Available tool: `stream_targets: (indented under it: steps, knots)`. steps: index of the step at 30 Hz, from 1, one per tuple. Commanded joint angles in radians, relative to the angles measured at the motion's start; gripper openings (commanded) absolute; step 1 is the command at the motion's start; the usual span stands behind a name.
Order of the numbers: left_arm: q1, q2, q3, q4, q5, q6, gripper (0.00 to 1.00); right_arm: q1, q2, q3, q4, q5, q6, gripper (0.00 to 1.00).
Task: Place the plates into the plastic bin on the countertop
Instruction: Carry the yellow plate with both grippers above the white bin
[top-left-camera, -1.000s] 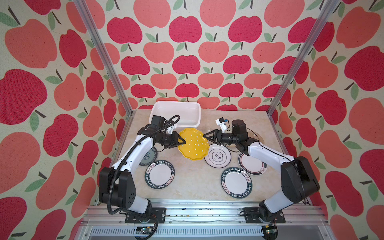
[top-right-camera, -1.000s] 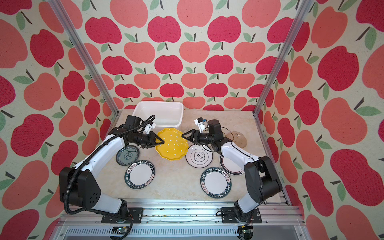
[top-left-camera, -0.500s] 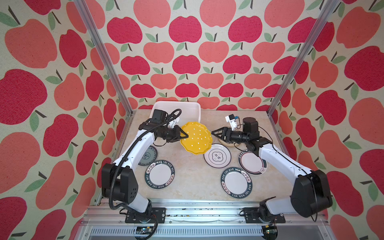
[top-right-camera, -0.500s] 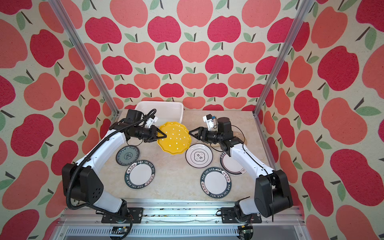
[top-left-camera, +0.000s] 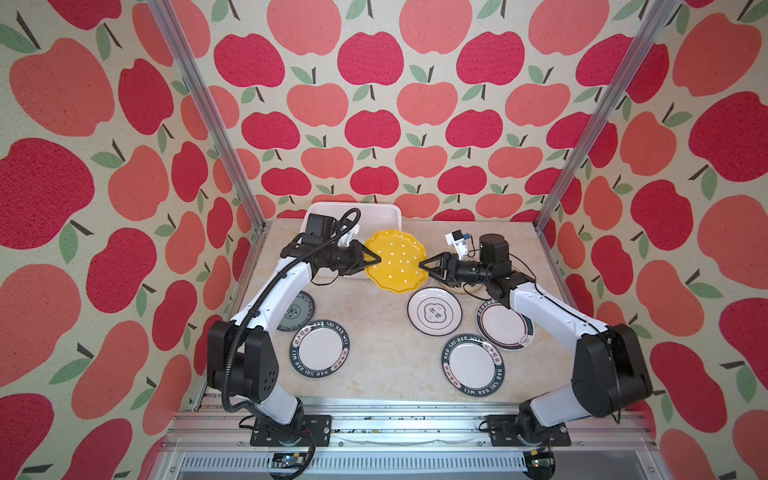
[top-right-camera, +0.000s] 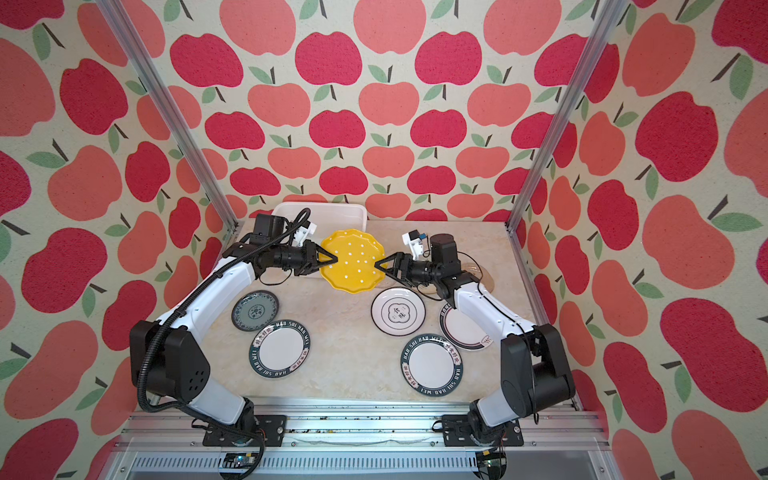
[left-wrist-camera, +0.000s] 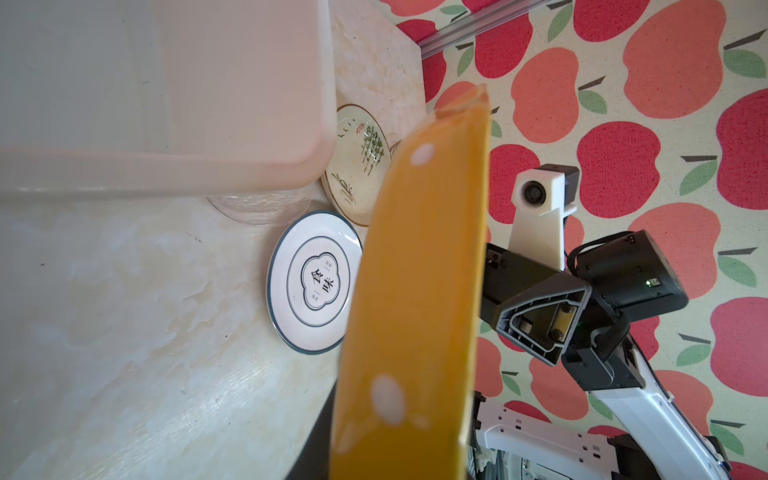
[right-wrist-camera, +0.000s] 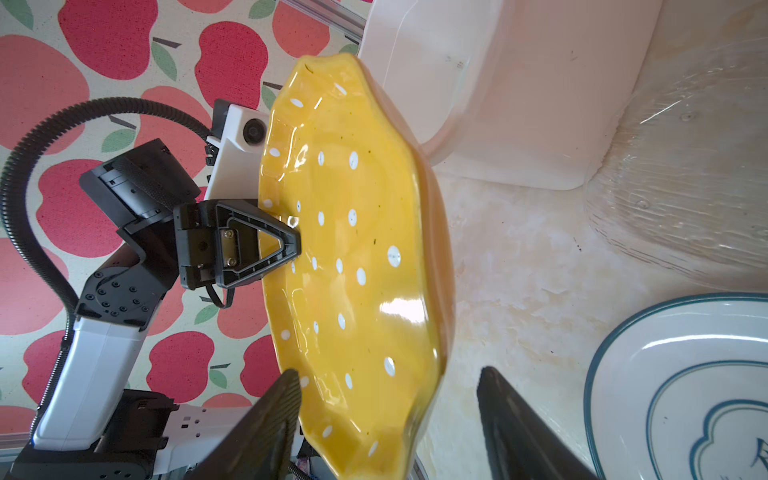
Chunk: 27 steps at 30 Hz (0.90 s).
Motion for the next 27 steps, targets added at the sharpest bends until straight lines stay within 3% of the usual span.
stream_targets:
  steps: [1, 7, 11, 19, 21, 25, 27]
  knots:
    - [-0.006, -0.002, 0.035, 0.158, 0.091, -0.058, 0.00, 0.006, 0.035, -0.003, 0.109, -0.025, 0.066, 0.69]
    - [-0.013, 0.022, 0.044, 0.179, 0.100, -0.082, 0.00, 0.026, 0.112, 0.032, 0.258, -0.053, 0.153, 0.58]
    - [-0.013, 0.029, 0.044, 0.198, 0.088, -0.104, 0.00, 0.028, 0.136, 0.037, 0.346, -0.027, 0.204, 0.40]
    - [-0.011, 0.046, 0.058, 0.176, 0.065, -0.109, 0.00, 0.032, 0.135, 0.129, 0.198, 0.038, 0.109, 0.15]
    - [-0.008, 0.042, 0.057, 0.172, 0.044, -0.113, 0.11, 0.032, 0.131, 0.155, 0.161, 0.051, 0.092, 0.09]
    - [0.004, 0.022, 0.019, 0.219, 0.017, -0.151, 0.16, 0.044, 0.118, 0.214, 0.042, 0.118, 0.026, 0.00]
    - [0.013, 0.010, -0.002, 0.251, 0.013, -0.173, 0.28, 0.050, 0.118, 0.253, -0.009, 0.146, 0.001, 0.00]
